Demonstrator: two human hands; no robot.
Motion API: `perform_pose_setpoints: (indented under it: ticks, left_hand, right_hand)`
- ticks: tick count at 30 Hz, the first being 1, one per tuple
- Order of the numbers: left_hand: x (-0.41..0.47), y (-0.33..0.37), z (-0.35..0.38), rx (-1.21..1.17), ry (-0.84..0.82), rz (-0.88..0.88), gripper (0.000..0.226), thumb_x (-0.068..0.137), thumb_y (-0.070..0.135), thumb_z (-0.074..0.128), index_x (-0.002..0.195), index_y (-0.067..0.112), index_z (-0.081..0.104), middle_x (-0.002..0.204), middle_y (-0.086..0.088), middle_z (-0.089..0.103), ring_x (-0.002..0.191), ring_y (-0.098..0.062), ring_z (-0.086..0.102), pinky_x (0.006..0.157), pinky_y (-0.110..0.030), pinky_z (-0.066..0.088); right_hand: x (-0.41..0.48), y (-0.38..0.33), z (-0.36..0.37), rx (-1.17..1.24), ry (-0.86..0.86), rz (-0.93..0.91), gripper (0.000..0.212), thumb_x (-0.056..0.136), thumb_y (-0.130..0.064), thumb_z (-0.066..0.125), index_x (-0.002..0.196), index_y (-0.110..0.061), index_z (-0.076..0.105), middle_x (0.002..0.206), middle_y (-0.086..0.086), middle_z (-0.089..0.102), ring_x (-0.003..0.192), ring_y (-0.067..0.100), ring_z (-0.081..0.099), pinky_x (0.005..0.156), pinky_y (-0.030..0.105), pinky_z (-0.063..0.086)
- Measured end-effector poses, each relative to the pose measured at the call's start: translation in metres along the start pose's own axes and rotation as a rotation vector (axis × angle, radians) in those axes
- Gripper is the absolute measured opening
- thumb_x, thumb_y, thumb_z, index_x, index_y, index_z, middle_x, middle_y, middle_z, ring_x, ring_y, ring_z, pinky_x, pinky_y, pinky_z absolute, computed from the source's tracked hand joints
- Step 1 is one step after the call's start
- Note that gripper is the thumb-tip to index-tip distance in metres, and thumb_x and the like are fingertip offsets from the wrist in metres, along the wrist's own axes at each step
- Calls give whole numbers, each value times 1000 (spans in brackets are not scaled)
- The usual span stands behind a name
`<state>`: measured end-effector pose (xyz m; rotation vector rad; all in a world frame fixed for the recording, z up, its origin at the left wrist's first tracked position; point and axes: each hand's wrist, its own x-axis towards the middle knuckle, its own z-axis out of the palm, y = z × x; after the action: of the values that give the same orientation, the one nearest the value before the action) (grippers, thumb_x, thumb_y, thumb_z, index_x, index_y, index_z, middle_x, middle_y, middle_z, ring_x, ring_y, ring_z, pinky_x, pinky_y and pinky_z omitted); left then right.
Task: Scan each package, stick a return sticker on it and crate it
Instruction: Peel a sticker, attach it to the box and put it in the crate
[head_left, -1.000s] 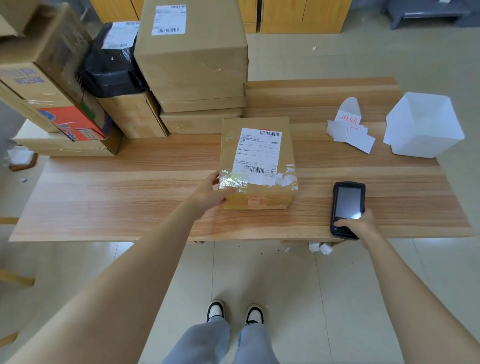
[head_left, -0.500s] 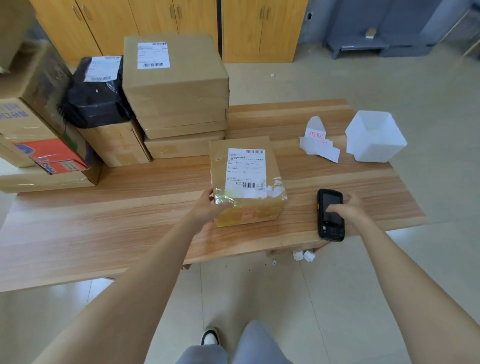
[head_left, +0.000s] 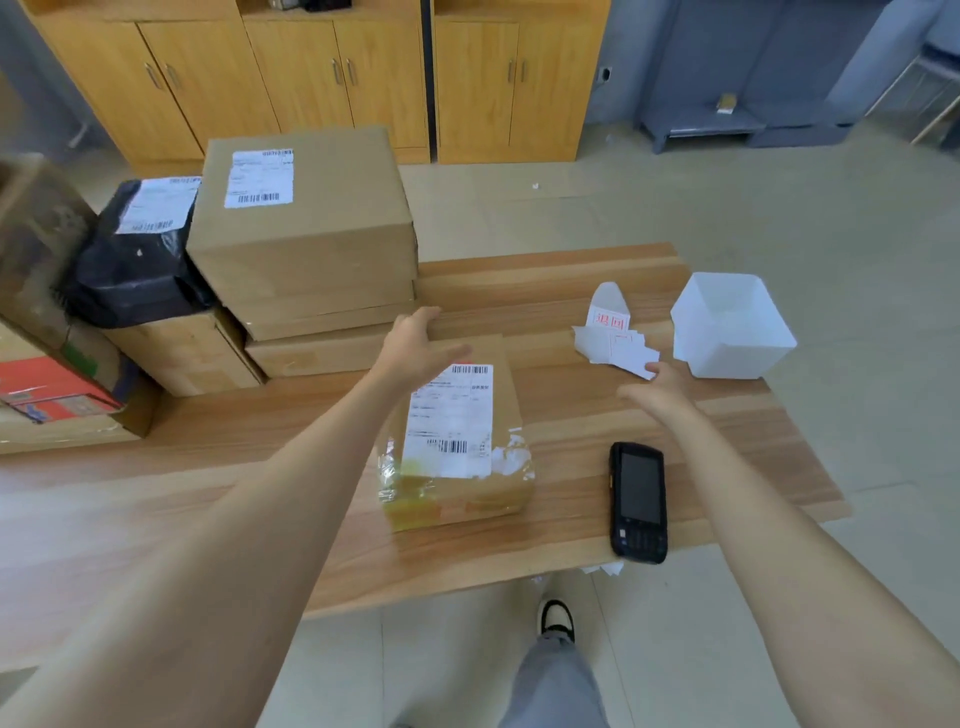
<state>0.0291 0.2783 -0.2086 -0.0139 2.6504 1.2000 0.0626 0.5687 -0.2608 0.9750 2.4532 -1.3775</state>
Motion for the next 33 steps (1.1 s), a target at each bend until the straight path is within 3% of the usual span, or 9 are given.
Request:
perform_pose_setpoints:
  ticks: [7, 13, 16, 19, 21, 23, 26, 30, 33]
  left_hand:
    - [55, 65, 55, 64, -31, -49, 69, 86, 33, 66, 145, 17, 34, 146, -12, 33, 134, -25, 36, 106, -31, 33]
    - [107, 96, 102, 65, -39, -92, 64, 86, 31, 67, 142, 15, 40, 144, -12, 38, 134, -25, 37, 105, -28, 30]
    - [132, 101, 124, 69, -72, -114, 64, 86, 31, 68, 142, 14, 40, 145, -12, 38, 134, -24, 37, 105, -27, 29]
    - [157, 100, 144, 68, -97, -159, 64, 86, 30, 68, 142, 13, 40, 146, -11, 38, 135, -23, 35, 104, -26, 28]
    - [172, 97, 156, 68, -112, -183, 64, 87, 29, 67, 142, 11, 40, 146, -10, 40, 135, -23, 36, 102, -25, 30]
    - [186, 93, 165, 69, -131, -202, 64, 87, 28, 67, 142, 10, 40, 146, -9, 41, 134, -23, 38, 101, -26, 31]
    - [203, 85, 178, 45, -156, -225, 64, 86, 25, 68, 142, 8, 40, 146, -9, 41, 133, -24, 40, 102, -28, 34]
    - [216, 76, 193, -23, -168, -275, 64, 86, 21, 68, 141, 6, 39, 142, -9, 43, 128, -21, 44, 98, -23, 35]
    - [220, 72, 199, -70, -163, -307, 65, 84, 18, 70, 140, 5, 40, 124, -8, 51, 116, -21, 51, 100, -31, 43]
  right_hand:
    - [73, -29, -28, -12, -95, -5, 63, 85, -10, 64, 142, -8, 36, 140, 8, 47, 122, 25, 49, 72, 24, 38]
    - [135, -33, -43, -45, -159, -10, 49, 85, -7, 65, 130, -4, 46, 130, 11, 53, 119, 28, 51, 86, 30, 40]
    - [162, -33, -44, -52, -205, 4, 43, 85, -9, 65, 125, -2, 48, 108, 8, 51, 113, 28, 52, 88, 33, 42]
    - [186, -32, -39, -49, -228, 17, 16, 84, -9, 66, 88, -10, 51, 83, -2, 49, 91, 23, 50, 67, 28, 40]
    - [203, -32, -32, -25, -251, 24, 21, 82, -8, 67, 75, -15, 49, 80, -1, 55, 86, 22, 54, 63, 27, 39]
    - [217, -31, -24, -16, -249, 17, 12, 79, -9, 68, 80, -14, 57, 90, 4, 64, 85, 23, 59, 63, 26, 42]
    - [233, -31, -16, -18, -218, 36, 32, 80, -17, 69, 106, -8, 53, 97, 2, 60, 81, 20, 57, 55, 25, 39]
    - [250, -26, -4, -54, -186, 76, 44, 80, -30, 69, 113, -7, 51, 102, 3, 60, 86, 23, 60, 68, 30, 45]
    - [262, -21, 3, -40, -183, 71, 44, 81, -33, 65, 113, -7, 50, 104, 4, 62, 90, 25, 63, 73, 34, 49]
